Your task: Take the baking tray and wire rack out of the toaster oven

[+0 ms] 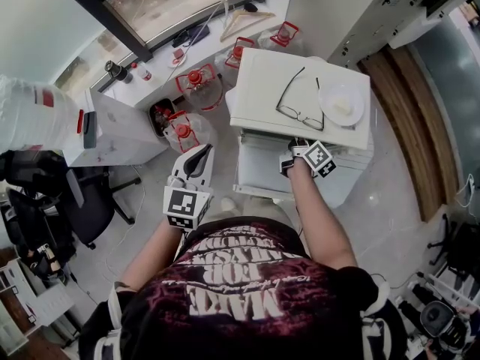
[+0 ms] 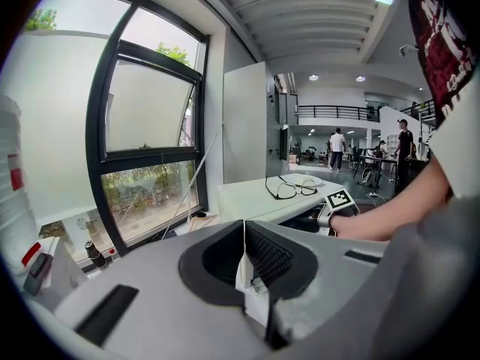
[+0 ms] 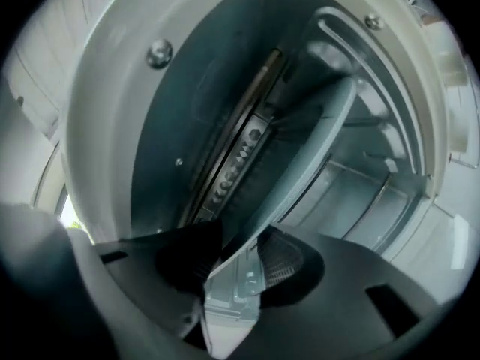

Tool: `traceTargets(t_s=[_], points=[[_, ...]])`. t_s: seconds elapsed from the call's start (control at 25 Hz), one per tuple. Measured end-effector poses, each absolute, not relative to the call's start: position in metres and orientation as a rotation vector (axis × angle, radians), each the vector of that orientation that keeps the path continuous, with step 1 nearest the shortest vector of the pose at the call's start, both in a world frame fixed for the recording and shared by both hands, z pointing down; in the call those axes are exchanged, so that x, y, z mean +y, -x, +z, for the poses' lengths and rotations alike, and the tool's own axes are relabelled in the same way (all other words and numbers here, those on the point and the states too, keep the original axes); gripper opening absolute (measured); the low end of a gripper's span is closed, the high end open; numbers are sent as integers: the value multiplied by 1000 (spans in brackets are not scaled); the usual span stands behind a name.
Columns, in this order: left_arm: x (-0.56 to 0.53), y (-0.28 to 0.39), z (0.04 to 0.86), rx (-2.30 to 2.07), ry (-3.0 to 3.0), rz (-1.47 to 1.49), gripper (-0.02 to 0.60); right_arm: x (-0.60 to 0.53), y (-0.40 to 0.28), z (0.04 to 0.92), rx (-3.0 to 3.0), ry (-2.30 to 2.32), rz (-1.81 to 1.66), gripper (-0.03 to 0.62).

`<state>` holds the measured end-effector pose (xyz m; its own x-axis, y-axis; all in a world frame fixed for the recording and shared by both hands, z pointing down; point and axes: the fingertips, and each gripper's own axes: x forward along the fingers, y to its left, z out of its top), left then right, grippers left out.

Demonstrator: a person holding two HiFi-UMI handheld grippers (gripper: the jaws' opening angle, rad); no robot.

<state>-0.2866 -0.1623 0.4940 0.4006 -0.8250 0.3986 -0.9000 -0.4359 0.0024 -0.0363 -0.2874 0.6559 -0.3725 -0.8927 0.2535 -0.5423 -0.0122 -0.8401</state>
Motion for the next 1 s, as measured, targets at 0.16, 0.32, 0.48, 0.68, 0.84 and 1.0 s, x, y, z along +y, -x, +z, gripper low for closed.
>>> traceTargets(t_s=[0.16,0.32,0.48,0.68,0.84,1.0], points=[[-158,285,494,-1523,-2446,512,11,-275,39,655,1885,1452,-1373,143],[-153,280,493,-1511,-2462,507,11,-240,41,656,1900,1450,-1388,146],[-149,278,494,-1496,-2472,516,11,-215,42,656,1932,1449,-1378,153],[-141,278,495,-1488,-2476,532,11,-231,46,653,1911,1372,-1353,264],[-133,286,496,-1500,-2473,551,11,-250,45,658,1834,1367,-1343,235],[-126,299,491,-1523,-2468,561,11,-252,42,663,1773,1385,-1362,63]])
